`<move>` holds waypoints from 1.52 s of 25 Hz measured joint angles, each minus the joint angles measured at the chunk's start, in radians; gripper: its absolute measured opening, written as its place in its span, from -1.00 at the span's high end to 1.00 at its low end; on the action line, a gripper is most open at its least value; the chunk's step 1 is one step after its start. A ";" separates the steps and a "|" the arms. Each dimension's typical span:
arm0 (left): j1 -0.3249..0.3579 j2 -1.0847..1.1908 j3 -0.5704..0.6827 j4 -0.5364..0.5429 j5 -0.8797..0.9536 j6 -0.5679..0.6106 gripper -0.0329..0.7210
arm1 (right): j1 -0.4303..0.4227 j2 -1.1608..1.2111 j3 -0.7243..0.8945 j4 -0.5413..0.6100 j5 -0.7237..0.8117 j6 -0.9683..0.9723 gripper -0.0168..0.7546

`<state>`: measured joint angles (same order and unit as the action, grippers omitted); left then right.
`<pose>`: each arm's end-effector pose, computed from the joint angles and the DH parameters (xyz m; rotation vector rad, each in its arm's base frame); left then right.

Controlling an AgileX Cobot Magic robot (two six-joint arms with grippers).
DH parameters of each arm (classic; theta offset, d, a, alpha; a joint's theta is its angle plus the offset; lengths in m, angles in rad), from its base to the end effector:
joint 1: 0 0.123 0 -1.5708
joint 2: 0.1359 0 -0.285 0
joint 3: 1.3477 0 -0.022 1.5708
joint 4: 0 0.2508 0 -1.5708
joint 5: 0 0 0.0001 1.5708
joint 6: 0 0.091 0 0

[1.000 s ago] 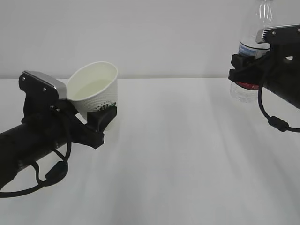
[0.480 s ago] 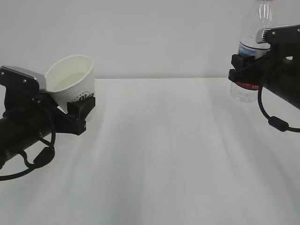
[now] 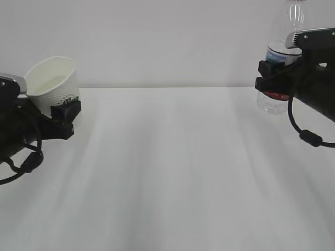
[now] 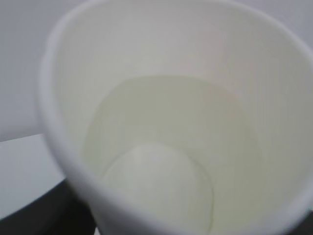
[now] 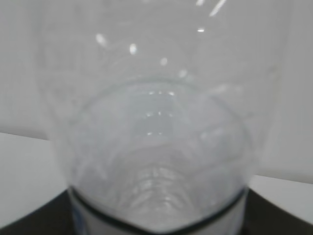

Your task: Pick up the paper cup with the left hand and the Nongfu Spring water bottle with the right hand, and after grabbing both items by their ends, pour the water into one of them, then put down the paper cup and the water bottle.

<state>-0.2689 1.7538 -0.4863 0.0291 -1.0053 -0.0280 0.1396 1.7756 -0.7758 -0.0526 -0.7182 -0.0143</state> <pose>0.2835 -0.0805 0.1541 0.2419 1.7346 -0.2272 0.3514 0.0525 0.1889 -0.1957 1.7558 0.0927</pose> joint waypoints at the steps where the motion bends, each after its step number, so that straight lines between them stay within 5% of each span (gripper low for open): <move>1: 0.015 0.000 0.000 0.000 0.000 0.000 -0.46 | 0.000 0.000 0.000 0.000 0.000 0.000 -0.02; 16: 0.152 0.000 0.000 -0.054 0.000 -0.003 -0.46 | 0.000 0.000 0.000 0.000 0.000 0.000 -0.02; 38: 0.166 0.053 -0.018 -0.120 -0.016 -0.041 -0.46 | 0.000 0.002 0.000 0.000 0.000 0.000 -0.02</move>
<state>-0.1029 1.8069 -0.5042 -0.0914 -1.0213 -0.0688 0.1396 1.7780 -0.7758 -0.0526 -0.7182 -0.0143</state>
